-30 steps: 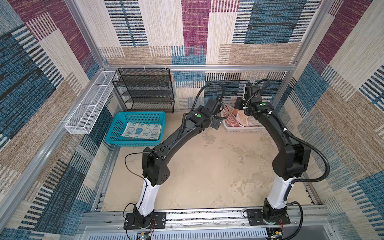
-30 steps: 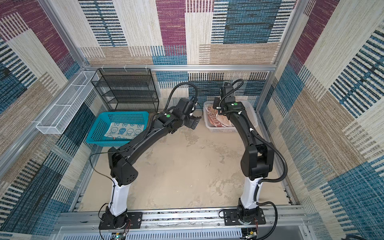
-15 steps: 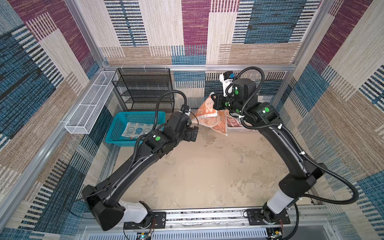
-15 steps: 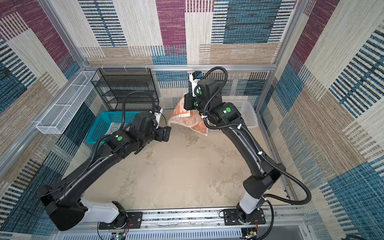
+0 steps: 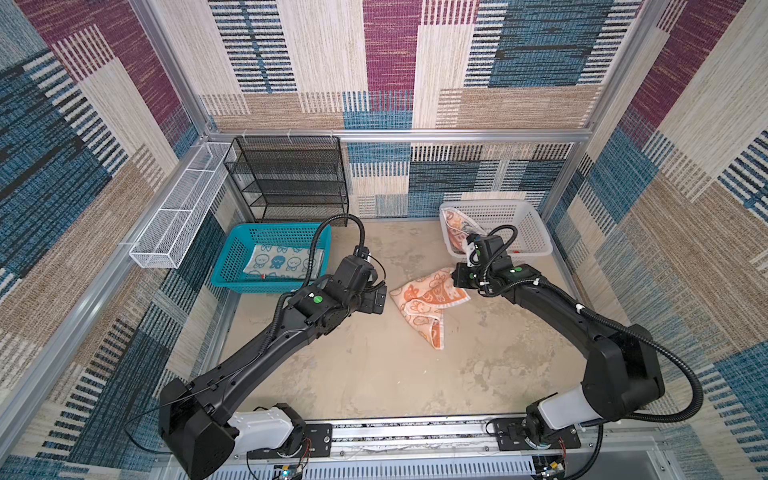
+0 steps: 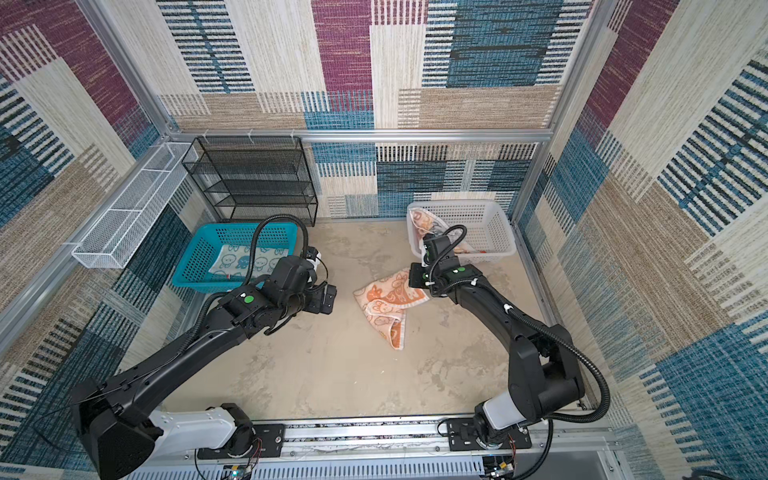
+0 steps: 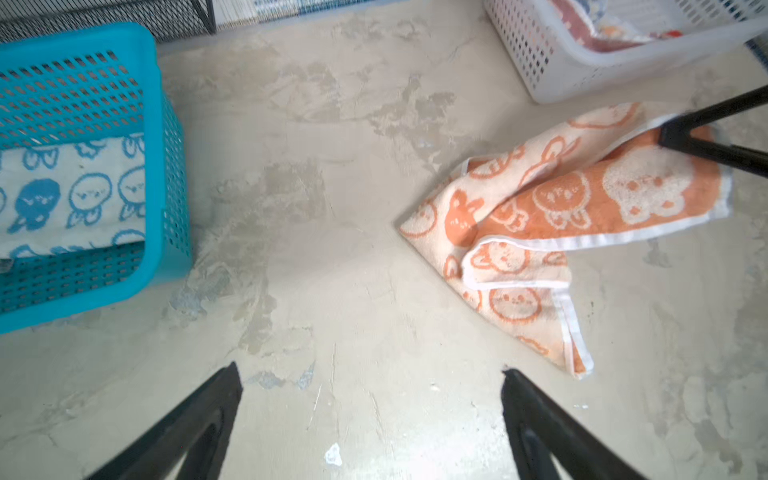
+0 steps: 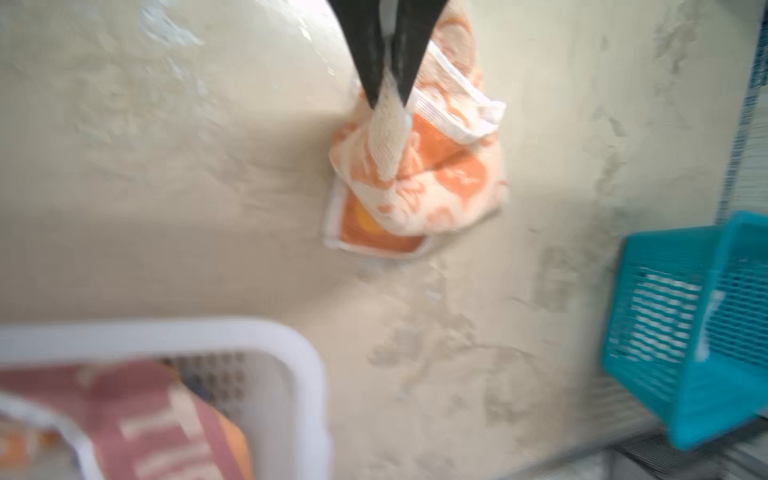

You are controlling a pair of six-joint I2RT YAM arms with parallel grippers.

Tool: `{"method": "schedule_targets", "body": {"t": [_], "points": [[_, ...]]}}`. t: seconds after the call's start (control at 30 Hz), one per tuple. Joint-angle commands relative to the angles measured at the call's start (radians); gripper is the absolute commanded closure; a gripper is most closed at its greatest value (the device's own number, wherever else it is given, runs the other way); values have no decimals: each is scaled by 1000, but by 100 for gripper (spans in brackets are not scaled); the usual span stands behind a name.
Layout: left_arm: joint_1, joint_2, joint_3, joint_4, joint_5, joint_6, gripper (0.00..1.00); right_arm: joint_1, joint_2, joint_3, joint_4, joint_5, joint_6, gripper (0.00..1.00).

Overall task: Fold and stack the towels
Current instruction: 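Pinch the orange towel edges with both grippers and spread it out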

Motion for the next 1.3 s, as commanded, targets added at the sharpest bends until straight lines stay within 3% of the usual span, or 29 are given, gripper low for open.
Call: {"method": "schedule_targets", "body": {"t": [0.0, 0.13, 0.33, 0.47, 0.6, 1.03, 1.27], "points": [[1, 23, -30, 76, 91, -58, 0, -58, -8, -68, 98, -7, -5, 64], [-2, 91, -34, 93, 163, -86, 0, -76, -51, -93, 83, 34, -16, 27], [-7, 172, -55, 177, 247, -126, 0, -75, -115, -139, 126, -92, -3, 0], [-21, 252, 10, 189, 325, -149, 0, -77, -103, -220, 173, -95, 15, 0], [-55, 302, 43, 186, 318, -141, 0, -90, -89, -288, 223, -127, 31, 4], [-71, 333, 41, 145, 311, -117, 0, -110, 33, -339, 266, -63, 30, 33], [-71, 344, 23, 144, 296, -117, 0, -106, 40, -394, 290, 1, 48, 35]]}}
